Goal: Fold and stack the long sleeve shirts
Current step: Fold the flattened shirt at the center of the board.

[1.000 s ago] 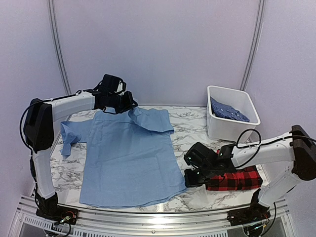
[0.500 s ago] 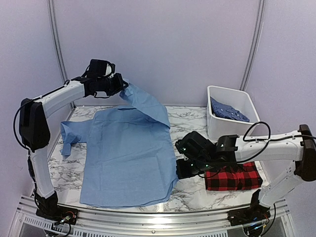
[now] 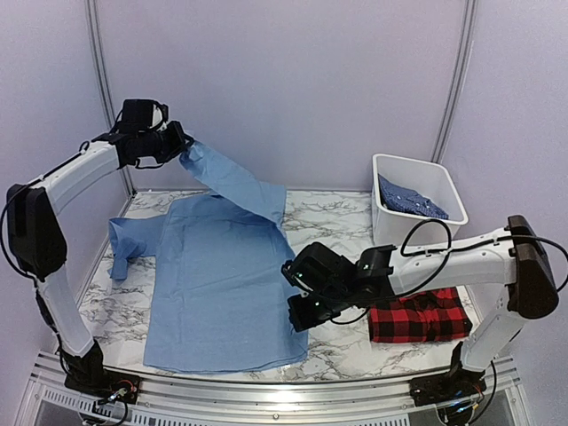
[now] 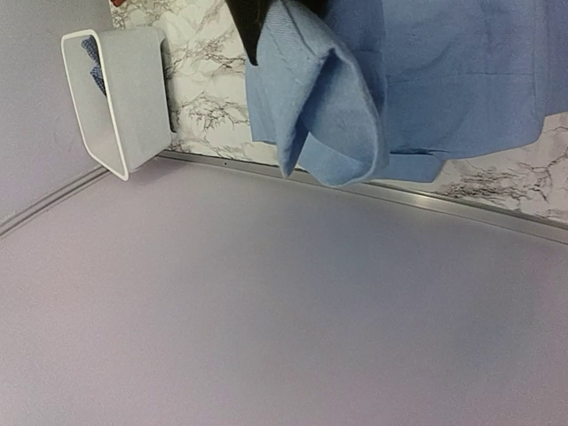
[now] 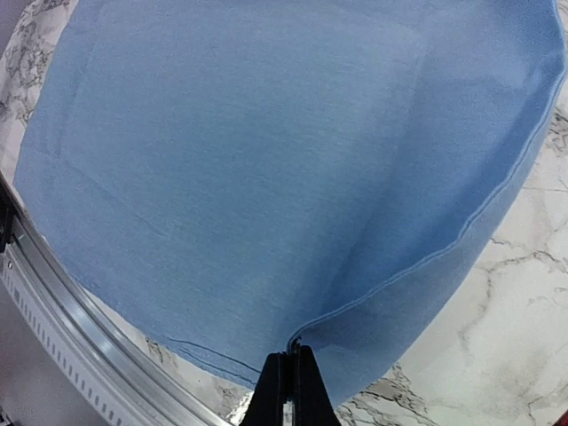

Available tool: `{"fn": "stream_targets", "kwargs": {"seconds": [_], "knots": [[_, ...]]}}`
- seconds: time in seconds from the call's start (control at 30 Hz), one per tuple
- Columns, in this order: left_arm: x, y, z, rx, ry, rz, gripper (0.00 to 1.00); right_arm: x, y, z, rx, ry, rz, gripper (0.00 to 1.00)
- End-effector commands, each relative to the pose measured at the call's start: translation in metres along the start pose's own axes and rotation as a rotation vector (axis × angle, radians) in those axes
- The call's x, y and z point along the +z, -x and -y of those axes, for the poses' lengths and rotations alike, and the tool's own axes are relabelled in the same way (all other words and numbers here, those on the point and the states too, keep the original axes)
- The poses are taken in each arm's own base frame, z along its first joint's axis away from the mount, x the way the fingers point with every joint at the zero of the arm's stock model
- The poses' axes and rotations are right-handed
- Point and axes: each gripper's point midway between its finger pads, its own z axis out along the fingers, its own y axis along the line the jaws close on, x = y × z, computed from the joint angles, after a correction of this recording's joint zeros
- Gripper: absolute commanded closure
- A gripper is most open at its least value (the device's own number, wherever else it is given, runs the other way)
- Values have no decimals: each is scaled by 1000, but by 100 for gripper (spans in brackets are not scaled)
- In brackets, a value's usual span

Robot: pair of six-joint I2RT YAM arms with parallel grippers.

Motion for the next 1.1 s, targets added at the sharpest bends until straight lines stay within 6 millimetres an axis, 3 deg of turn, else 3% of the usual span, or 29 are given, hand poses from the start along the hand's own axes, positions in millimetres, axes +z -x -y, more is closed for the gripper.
{"fn": "stream_targets", "kwargs": {"seconds": [0.0, 0.17, 0.37, 0.77, 1.07], "knots": [[-22, 11, -27, 4, 60, 29, 100, 0, 11, -37, -58, 145, 8, 100], [-28, 13, -54, -13, 103, 29, 100, 8, 12, -57, -102, 232, -22, 100], [-37, 14, -71, -22, 140, 40, 100, 22, 10, -73, -143, 286, -69, 100], [-62, 27, -75, -21, 157, 87, 100, 35, 6, -82, -174, 327, -108, 100], [-59, 15, -83, -28, 172, 58, 100, 35, 5, -90, -199, 356, -128, 100]]}}
